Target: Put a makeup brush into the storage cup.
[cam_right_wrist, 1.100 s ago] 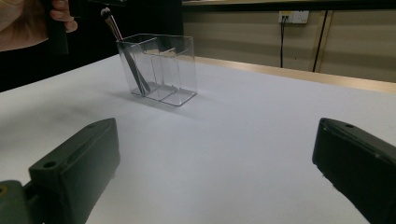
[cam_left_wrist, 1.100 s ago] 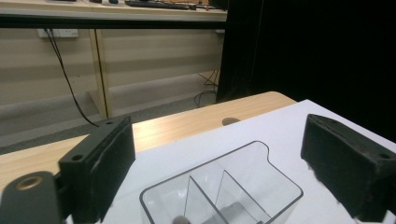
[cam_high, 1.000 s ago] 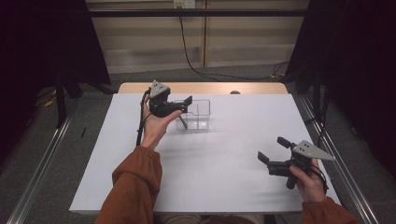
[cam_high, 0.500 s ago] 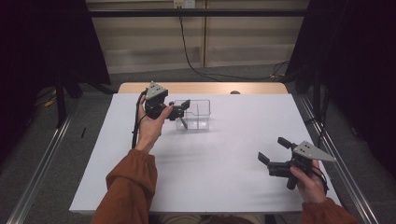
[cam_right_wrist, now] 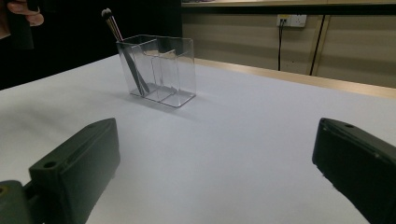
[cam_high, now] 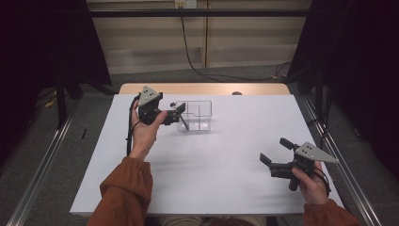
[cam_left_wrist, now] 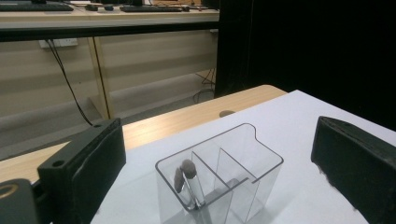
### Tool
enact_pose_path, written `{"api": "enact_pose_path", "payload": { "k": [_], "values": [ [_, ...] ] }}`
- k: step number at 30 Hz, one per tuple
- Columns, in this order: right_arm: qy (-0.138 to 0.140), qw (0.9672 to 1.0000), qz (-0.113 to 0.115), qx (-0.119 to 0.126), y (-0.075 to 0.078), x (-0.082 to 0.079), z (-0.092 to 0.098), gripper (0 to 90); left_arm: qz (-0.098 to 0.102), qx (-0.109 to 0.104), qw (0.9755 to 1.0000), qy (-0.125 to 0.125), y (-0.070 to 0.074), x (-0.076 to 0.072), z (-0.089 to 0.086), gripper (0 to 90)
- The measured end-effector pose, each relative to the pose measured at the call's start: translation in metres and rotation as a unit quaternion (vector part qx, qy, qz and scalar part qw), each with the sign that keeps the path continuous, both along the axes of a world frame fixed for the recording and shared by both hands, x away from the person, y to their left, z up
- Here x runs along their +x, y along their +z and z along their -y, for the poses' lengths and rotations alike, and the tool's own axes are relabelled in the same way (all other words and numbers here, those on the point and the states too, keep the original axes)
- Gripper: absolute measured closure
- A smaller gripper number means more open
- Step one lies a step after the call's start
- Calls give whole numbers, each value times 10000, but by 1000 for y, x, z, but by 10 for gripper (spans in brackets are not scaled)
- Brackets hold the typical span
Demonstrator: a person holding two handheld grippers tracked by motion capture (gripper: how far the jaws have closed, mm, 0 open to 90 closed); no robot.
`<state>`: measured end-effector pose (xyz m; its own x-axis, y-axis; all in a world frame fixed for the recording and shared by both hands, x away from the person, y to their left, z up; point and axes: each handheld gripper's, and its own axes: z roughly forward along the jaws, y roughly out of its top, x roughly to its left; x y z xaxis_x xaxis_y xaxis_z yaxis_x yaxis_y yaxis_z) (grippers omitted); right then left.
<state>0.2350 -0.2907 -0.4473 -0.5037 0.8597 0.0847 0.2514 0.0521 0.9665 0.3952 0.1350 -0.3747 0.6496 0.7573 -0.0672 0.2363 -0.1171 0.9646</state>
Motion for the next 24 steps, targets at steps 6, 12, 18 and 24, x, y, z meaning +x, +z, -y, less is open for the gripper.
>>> {"api": "enact_pose_path", "payload": {
  "k": [6, 12, 18, 24],
  "values": [
    [8, 10000, 8, -22, 0, 0, 0, 5, -41, 7, 10000, -39, 2, -7, -4, 30],
    [14, 10000, 17, -43, 0, 0, 0, 5, -21, -34, 10000, -40, 2, -17, -11, 31],
    [20, 10000, 20, -51, 1, -1, 0, 5, 24, -57, 9999, -83, -3, -28, -20, 28],
    [0, 10000, 17, -78, 0, 0, 0, 6, 68, 21, 10000, -50, -8, -38, -29, 27]
  ]
}}
